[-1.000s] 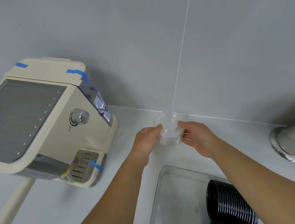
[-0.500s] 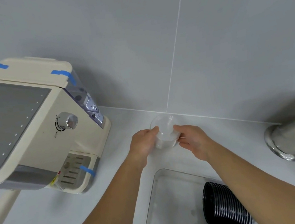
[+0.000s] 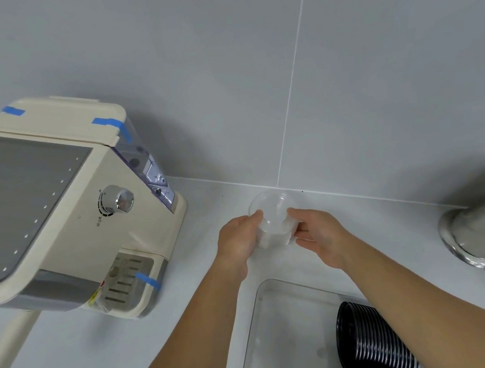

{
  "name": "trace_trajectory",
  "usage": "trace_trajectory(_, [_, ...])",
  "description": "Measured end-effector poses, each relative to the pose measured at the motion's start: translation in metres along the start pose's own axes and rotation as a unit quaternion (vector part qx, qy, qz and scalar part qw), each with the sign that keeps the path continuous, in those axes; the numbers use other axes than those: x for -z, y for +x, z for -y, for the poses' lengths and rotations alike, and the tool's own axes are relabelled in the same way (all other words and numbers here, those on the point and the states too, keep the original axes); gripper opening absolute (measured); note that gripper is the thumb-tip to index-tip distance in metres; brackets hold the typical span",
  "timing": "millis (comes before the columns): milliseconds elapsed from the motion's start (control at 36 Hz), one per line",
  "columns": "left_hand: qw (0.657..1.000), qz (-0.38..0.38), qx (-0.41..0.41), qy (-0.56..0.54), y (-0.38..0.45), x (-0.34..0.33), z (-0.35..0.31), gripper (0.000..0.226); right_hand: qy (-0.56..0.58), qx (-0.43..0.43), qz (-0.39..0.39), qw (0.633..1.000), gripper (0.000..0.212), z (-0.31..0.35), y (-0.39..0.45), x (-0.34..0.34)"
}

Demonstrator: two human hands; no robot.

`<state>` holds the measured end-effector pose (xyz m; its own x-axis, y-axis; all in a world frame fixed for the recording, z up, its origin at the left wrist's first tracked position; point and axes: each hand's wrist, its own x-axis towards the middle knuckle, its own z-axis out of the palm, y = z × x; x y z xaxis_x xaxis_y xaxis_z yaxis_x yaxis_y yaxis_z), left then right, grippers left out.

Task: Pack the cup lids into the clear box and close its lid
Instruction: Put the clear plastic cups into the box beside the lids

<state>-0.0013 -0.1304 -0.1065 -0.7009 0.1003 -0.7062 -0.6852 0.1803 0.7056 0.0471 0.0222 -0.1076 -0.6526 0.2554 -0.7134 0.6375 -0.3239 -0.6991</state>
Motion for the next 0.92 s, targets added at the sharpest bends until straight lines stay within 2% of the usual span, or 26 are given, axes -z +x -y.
trace_trajectory(83, [1.000, 0.004, -0.006, -0.007, -0.002, 0.001, 0.001, 0.054, 0.000, 0.007, -0.017, 1.000, 0.022, -0.003, 0.000, -0.002])
trace_trajectory(250, [0.999, 0.012, -0.026, -0.014, -0.003, 0.006, 0.005, 0.039, 0.029, 0.014, -0.032, 0.999, 0.016, -0.003, -0.010, -0.004])
trace_trajectory(667, [0.995, 0.047, -0.074, -0.047, -0.059, 0.026, -0.008, 0.039, 0.103, 0.097, 0.017, 0.990, 0.032, 0.011, -0.065, -0.008])
trace_trajectory(750, [0.994, 0.046, -0.085, -0.059, -0.072, 0.029, -0.008, 0.035, 0.107, 0.105, 0.028, 0.988, 0.027, 0.011, -0.078, -0.008])
trace_trajectory(917, [0.987, 0.062, -0.109, -0.100, -0.097, 0.032, -0.007, 0.027, 0.109, 0.124, 0.047, 0.985, 0.045, 0.011, -0.105, -0.004])
